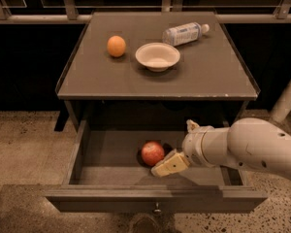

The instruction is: Pick apple from top drawer and place on counter

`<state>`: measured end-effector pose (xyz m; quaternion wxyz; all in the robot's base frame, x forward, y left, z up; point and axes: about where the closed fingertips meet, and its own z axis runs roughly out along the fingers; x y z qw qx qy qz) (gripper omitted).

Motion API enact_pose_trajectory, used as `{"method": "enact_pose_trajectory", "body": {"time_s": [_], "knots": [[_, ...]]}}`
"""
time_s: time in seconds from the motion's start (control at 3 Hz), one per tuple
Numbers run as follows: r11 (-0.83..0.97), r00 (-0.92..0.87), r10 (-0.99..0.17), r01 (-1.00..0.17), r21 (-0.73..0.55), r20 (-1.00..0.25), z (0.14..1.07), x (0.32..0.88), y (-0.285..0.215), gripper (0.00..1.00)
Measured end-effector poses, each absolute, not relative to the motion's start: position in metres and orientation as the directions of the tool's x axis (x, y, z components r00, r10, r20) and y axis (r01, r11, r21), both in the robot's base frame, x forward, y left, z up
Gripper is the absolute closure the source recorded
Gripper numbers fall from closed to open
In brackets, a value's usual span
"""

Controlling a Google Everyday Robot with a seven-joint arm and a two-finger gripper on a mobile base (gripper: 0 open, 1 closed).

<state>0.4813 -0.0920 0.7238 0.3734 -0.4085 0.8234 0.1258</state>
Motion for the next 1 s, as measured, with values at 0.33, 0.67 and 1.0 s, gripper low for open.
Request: {"method": "enact_pose_trajectory", "body": {"time_s": [0.33, 0.67, 1.0], "knots": [[0.663, -0.402, -0.553, -0.743, -0.093, -0.730, 0.715, 0.482, -0.096, 0.00], [0.684, -0.418, -0.520, -0.726, -0.070, -0.745, 0.692, 0.493, -0.093, 0.00], [0.704, -0.436, -0.479, -0.710, -0.036, -0.762, 0.672, 0.504, -0.089, 0.00]]}}
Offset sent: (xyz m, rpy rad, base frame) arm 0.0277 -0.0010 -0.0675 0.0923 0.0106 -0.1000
